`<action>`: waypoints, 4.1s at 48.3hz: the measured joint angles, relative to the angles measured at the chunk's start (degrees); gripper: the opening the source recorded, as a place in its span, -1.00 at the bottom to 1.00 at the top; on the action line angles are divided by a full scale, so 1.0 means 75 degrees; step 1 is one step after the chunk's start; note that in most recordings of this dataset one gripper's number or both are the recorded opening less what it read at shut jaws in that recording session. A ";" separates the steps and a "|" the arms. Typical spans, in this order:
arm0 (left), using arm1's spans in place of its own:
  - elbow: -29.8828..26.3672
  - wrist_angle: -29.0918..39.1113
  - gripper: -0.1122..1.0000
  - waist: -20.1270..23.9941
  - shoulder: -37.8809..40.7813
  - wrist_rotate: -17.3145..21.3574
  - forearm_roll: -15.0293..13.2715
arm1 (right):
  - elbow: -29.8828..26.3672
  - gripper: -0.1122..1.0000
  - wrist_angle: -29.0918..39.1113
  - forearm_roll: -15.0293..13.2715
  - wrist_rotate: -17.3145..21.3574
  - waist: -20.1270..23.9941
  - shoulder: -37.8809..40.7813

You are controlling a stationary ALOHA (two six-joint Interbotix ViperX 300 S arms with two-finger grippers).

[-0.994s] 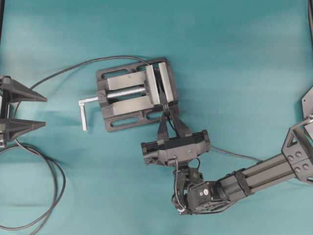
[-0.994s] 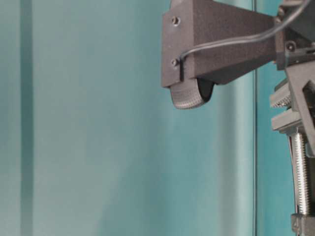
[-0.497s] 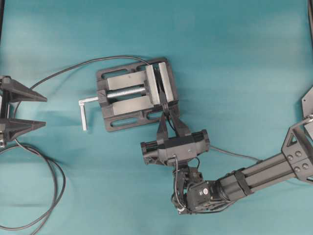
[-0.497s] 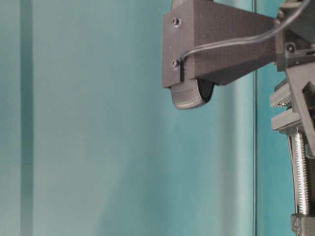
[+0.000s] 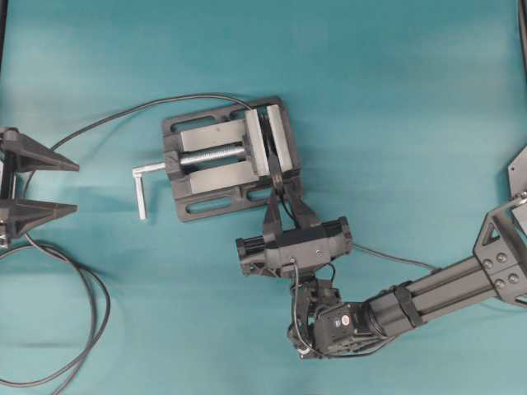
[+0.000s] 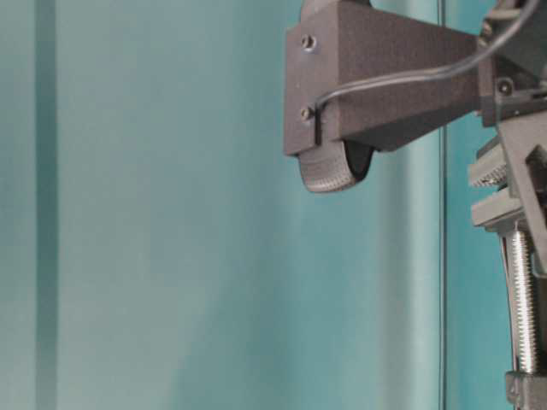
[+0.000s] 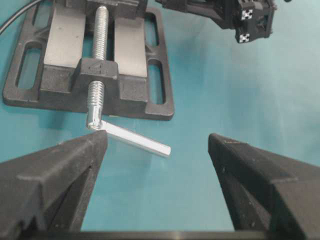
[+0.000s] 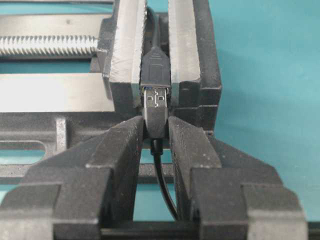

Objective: Insert the USB cable into the fixed female connector.
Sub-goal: 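Push the USB plug forward into the female port with the right gripper, then open the right gripper and release the inserted plug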

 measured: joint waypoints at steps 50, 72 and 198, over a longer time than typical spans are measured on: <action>0.0000 0.0000 0.97 0.0000 0.0000 0.0000 0.0000 | -0.0176 -0.42 -0.0082 0.0000 0.0035 -0.0176 0.0000; 0.0000 0.0000 0.97 0.0000 0.0000 0.0000 0.0000 | -0.0176 -0.42 0.0023 -0.0094 0.0035 -0.0270 0.0000; 0.0012 0.0012 0.97 0.0000 0.0000 0.0000 0.0000 | 0.0047 -0.07 0.0445 -0.0398 -0.0047 -0.0539 -0.0023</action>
